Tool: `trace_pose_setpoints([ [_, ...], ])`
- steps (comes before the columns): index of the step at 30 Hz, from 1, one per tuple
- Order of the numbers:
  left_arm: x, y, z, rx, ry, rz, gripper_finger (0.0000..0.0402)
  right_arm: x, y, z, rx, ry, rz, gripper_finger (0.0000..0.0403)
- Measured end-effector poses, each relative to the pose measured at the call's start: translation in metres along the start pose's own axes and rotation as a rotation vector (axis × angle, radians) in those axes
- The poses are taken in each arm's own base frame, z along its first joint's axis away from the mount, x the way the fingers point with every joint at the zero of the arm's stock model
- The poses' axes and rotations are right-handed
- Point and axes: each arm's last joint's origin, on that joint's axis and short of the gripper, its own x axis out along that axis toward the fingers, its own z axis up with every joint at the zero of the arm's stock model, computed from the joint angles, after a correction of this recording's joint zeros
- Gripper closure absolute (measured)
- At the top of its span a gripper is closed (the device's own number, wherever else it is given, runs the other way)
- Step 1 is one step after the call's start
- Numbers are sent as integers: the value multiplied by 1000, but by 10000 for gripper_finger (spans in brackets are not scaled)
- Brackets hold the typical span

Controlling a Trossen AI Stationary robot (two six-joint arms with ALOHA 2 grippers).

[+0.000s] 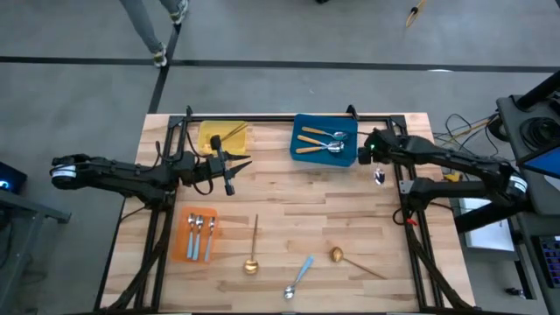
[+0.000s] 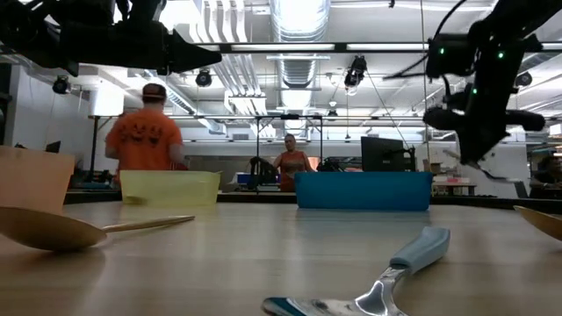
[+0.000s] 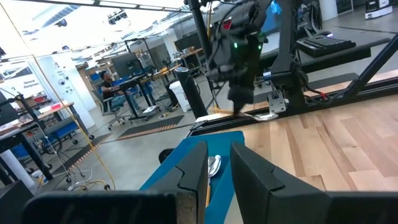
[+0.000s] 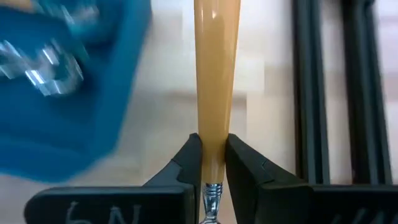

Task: Sort silverware by color (type)
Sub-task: Put the orange spoon into the blue bin

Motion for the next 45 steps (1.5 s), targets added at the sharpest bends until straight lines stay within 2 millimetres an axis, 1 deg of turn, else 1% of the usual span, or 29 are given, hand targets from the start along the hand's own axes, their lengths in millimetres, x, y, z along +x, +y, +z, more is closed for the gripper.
trace_pose_setpoints([
  [5,0,0,0,0,0,0,351,-23,3,11,23,-154,71,365],
  [8,0,0,0,0,0,0,351,-35,11,18,11,-230,137,365],
  [11,0,0,0,0,0,0,351,-46,20,24,2,-295,165,365],
  [15,0,0,0,0,0,0,351,-53,34,32,-43,-316,179,365],
  [20,0,0,0,0,0,0,351,-58,58,46,-140,-321,179,365],
  [27,0,0,0,0,0,0,351,-65,102,76,-324,-317,180,365],
  [32,0,0,0,0,0,0,351,-63,134,98,-480,-257,214,365],
  [36,0,0,0,0,0,0,351,-53,157,108,-668,-176,205,365],
  [41,0,0,0,0,0,0,351,-32,173,116,-904,-33,165,365],
  [45,0,0,0,0,1,0,351,-10,181,118,-1086,78,214,365],
])
